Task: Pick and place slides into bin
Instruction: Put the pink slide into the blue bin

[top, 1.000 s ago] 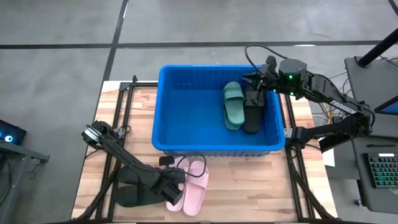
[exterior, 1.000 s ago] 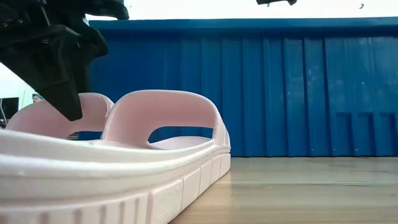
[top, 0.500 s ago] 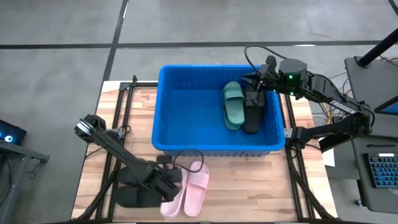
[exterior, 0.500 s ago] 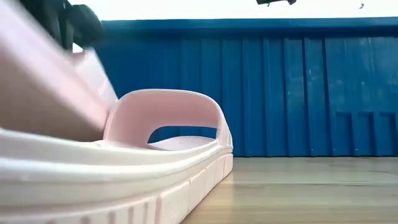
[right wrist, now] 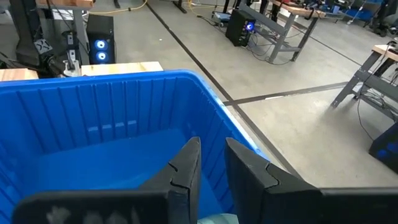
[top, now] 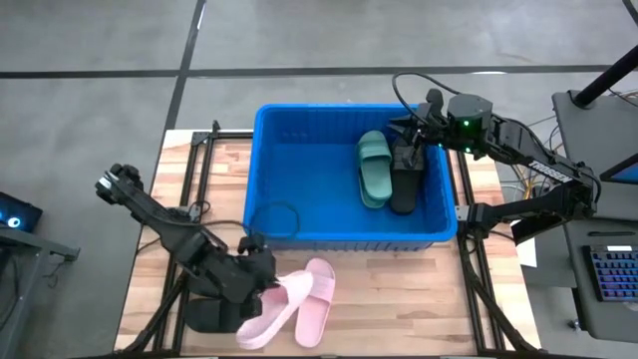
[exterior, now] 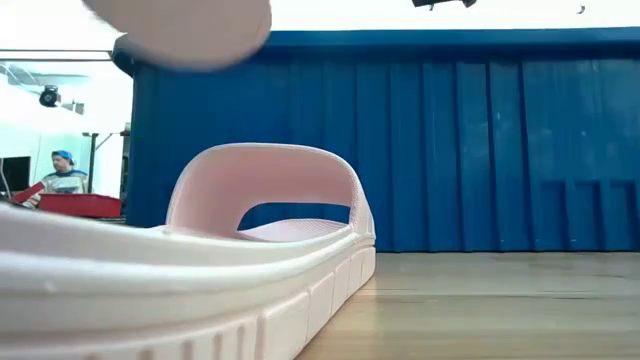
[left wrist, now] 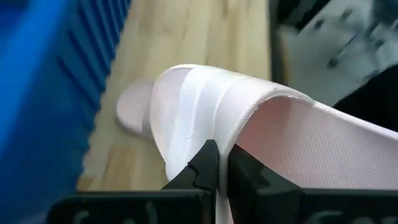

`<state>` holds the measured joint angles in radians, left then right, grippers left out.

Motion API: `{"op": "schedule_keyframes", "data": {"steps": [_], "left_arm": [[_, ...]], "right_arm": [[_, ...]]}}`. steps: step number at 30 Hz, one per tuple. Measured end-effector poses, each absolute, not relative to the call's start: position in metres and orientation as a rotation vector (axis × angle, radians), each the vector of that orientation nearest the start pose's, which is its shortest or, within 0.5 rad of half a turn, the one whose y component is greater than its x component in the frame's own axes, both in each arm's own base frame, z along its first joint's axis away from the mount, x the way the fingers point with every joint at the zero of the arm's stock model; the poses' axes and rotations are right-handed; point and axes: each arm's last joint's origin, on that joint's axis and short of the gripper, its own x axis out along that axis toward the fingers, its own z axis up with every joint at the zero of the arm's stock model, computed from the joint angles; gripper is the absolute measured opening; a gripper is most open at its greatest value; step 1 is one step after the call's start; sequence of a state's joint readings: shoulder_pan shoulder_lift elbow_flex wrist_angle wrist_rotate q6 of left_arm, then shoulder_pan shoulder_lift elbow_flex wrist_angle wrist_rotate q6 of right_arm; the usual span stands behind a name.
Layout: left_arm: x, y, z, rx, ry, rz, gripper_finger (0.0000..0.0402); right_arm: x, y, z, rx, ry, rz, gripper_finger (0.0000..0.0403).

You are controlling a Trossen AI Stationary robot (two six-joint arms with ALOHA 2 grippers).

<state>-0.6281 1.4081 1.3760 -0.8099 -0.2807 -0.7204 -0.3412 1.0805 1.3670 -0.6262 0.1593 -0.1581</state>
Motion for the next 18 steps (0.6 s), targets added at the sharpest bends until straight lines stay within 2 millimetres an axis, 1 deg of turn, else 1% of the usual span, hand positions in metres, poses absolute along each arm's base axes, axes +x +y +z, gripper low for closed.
{"op": "schedule_keyframes", "data": {"steps": [5, 9, 14, 18], "left_arm": [[0.230, -0.152, 0.380, -0.325, 0.641, 0.016, 0.0000], [0.227, -0.145, 0.404, -0.305, 0.501, 0.119, 0.0000], [0.229, -0.129, 0.424, -0.272, 0.384, 0.257, 0.0000], [0.238, -0.113, 0.433, -0.200, 0.327, 0.371, 0.0000]], "right_arm": [[0.191, -0.073, 0.431, -0.122, 0.376, -0.468, 0.0060], [0.192, -0.073, 0.432, -0.123, 0.367, -0.468, 0.0060], [0.191, -0.073, 0.435, -0.119, 0.336, -0.473, 0.0063], [0.187, -0.071, 0.442, -0.124, 0.280, -0.478, 0.0062]]}}
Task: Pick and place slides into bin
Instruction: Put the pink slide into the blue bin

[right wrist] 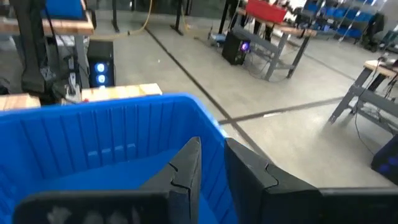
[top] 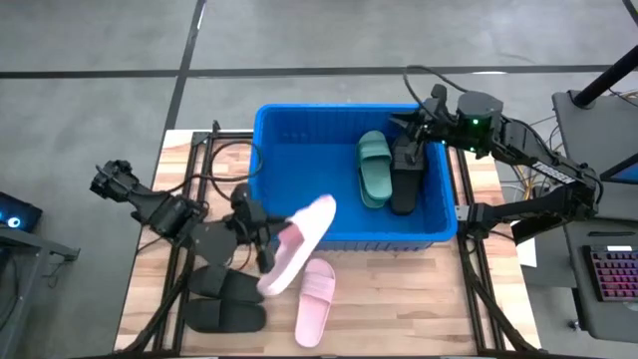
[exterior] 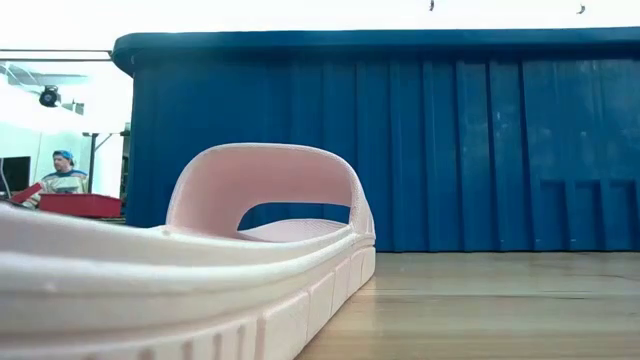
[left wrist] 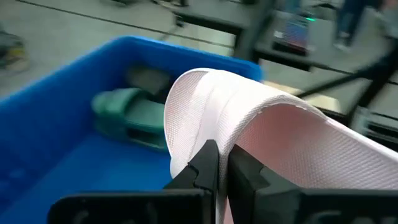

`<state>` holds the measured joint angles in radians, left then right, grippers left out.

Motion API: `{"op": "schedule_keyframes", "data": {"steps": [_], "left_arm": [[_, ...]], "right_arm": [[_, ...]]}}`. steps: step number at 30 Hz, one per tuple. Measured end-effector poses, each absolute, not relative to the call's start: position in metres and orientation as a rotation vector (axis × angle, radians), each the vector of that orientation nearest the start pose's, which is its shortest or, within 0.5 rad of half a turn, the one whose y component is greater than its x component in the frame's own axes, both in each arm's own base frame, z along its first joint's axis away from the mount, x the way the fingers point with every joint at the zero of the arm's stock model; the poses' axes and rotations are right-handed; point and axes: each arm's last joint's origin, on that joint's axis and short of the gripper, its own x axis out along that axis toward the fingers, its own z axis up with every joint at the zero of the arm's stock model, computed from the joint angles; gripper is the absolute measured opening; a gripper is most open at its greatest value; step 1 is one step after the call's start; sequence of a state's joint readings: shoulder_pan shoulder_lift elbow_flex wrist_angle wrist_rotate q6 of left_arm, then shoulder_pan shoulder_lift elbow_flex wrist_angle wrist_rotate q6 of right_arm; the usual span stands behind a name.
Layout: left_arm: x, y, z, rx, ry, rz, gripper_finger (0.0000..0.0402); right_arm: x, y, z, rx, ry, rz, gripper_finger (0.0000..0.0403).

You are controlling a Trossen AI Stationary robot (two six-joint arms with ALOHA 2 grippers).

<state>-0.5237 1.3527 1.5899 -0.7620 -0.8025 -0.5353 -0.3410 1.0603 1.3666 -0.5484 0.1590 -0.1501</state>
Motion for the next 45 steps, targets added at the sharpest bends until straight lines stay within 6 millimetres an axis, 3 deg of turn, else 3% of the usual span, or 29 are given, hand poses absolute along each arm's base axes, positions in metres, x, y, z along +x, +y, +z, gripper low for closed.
{"op": "schedule_keyframes", "data": {"steps": [13, 22, 30, 35, 45], "left_arm": [[0.260, -0.037, 0.439, -0.083, 0.330, 0.667, 0.0000], [0.272, 0.014, 0.427, 0.060, 0.437, 0.832, 0.0000], [0.311, 0.060, 0.400, 0.150, 0.540, 0.891, 0.0000], [0.332, 0.085, 0.371, 0.159, 0.652, 0.911, 0.0000], [0.384, 0.105, 0.315, 0.241, 0.780, 0.851, 0.0000]], "right_arm": [[0.163, -0.063, 0.462, -0.075, 0.145, -0.494, 0.0063], [0.159, -0.061, 0.464, -0.044, 0.123, -0.496, 0.0059], [0.161, -0.062, 0.463, -0.039, 0.129, -0.499, 0.0056], [0.159, -0.064, 0.464, -0.049, 0.132, -0.573, 0.0059], [0.154, -0.066, 0.466, -0.128, 0.146, -0.703, 0.0059]]}}
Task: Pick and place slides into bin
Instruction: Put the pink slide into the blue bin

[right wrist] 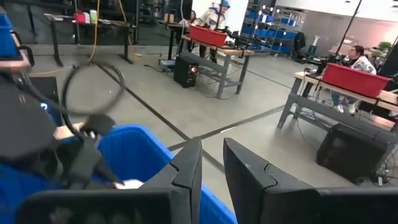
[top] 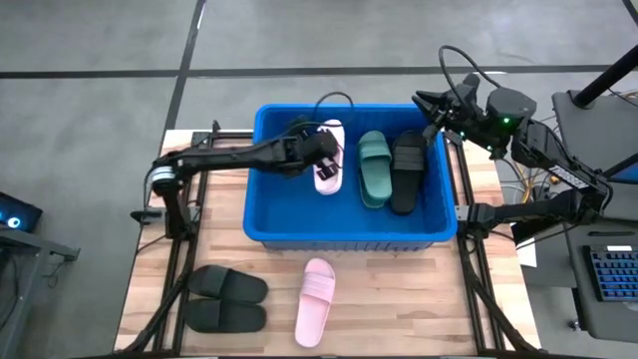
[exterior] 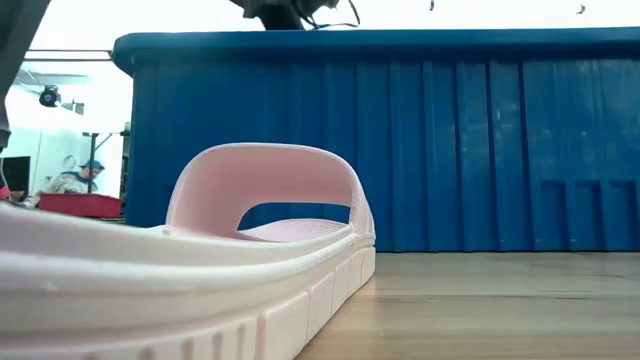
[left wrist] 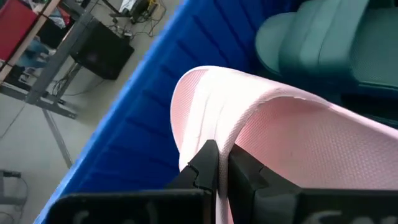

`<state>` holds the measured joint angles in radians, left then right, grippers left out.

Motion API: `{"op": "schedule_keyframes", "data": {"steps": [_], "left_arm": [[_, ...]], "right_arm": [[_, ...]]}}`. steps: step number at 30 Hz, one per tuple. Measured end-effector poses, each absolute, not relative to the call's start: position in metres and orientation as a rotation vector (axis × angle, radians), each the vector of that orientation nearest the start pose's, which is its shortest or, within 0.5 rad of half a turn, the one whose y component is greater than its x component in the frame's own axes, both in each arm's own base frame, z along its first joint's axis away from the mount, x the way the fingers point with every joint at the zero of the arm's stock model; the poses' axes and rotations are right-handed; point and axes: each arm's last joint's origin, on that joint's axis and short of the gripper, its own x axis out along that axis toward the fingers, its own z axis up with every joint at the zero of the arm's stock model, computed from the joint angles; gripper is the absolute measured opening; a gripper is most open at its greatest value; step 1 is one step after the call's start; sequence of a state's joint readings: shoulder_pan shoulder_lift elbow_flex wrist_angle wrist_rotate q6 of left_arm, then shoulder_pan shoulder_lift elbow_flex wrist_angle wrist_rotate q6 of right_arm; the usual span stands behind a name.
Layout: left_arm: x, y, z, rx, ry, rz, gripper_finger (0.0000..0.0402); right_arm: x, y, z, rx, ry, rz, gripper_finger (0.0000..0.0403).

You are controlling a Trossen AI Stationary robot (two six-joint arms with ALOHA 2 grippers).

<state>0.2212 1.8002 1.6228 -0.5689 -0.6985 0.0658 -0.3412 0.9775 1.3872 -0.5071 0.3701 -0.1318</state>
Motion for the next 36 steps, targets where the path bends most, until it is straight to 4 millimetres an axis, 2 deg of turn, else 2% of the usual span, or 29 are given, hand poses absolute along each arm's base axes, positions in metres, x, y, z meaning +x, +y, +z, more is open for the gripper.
{"op": "schedule_keyframes", "data": {"steps": [14, 24, 36], "left_arm": [[0.439, 0.119, 0.244, 0.337, 0.944, 0.837, 0.0000], [0.465, 0.125, 0.211, 0.434, 1.025, 0.791, 0.0000], [0.469, 0.131, 0.204, 0.476, 1.061, 0.736, 0.0000]], "right_arm": [[0.155, -0.066, 0.470, -0.090, 0.092, -0.705, 0.0057], [0.155, -0.066, 0.470, -0.135, 0.109, -0.703, 0.0057], [0.154, -0.066, 0.470, -0.170, 0.119, -0.702, 0.0057]]}}
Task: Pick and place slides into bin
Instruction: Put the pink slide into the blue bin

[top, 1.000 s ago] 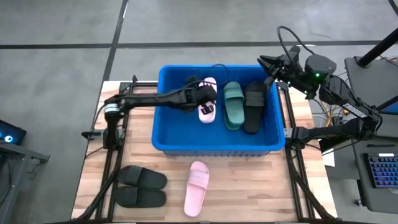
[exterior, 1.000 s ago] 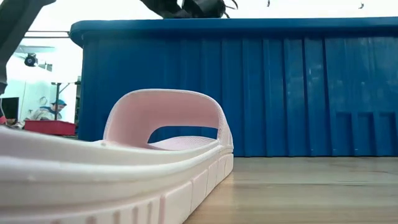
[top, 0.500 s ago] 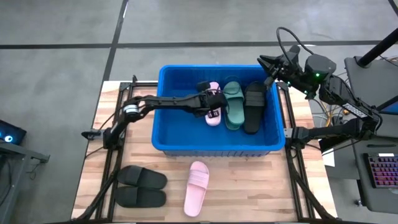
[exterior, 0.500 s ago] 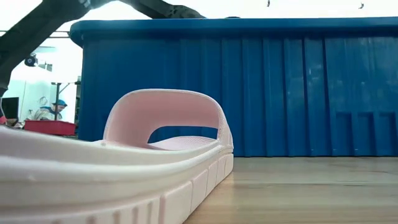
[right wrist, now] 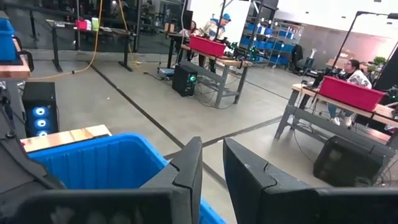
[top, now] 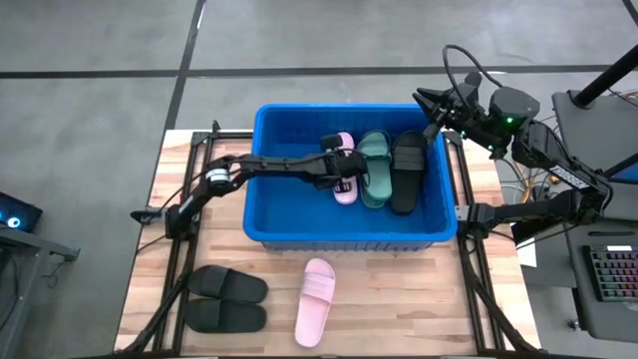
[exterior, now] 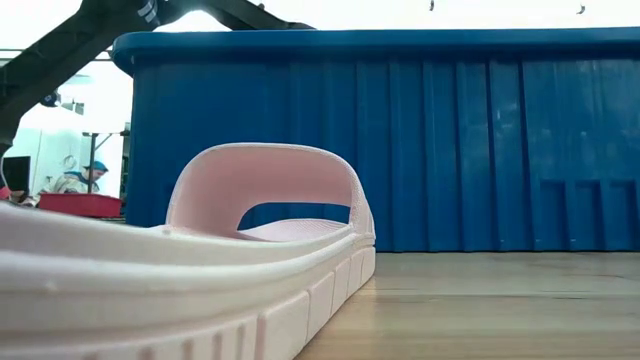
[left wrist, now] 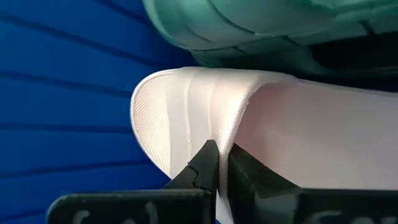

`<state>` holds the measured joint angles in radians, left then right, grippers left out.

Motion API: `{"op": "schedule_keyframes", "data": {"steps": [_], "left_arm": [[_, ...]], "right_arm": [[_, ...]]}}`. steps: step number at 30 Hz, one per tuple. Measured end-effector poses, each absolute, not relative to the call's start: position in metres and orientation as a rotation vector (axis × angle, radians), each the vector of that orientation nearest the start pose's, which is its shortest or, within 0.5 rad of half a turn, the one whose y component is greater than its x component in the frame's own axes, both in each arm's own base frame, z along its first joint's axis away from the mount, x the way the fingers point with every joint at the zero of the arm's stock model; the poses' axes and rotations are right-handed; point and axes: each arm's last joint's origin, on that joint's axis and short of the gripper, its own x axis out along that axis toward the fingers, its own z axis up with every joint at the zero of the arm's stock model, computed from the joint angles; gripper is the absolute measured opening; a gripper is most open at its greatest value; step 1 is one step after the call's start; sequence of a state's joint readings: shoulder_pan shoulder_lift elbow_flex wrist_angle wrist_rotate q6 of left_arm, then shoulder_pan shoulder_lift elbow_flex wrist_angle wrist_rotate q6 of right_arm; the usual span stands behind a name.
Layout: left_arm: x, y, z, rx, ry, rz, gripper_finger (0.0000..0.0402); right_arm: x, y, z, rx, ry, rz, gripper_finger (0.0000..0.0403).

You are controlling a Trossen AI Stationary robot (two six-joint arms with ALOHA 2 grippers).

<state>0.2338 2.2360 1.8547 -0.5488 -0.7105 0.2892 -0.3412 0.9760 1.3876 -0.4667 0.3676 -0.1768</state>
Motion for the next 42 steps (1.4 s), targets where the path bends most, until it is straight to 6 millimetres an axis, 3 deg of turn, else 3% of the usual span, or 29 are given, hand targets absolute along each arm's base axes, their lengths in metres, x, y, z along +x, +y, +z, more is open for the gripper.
{"op": "schedule_keyframes", "data": {"steps": [9, 20, 30, 42], "left_arm": [[0.465, 0.139, 0.201, 0.540, 1.129, 0.584, 0.0000], [0.456, 0.133, 0.214, 0.479, 1.142, 0.447, 0.0000], [0.456, 0.143, 0.222, 0.442, 1.079, 0.548, 0.0000], [0.457, 0.144, 0.214, 0.348, 1.031, 0.715, 0.0000]], "right_arm": [[0.154, -0.066, 0.470, -0.170, 0.118, -0.702, 0.0057], [0.154, -0.066, 0.470, -0.170, 0.118, -0.702, 0.0056], [0.154, -0.066, 0.470, -0.177, 0.119, -0.701, 0.0056], [0.154, -0.066, 0.470, -0.178, 0.120, -0.702, 0.0056]]}}
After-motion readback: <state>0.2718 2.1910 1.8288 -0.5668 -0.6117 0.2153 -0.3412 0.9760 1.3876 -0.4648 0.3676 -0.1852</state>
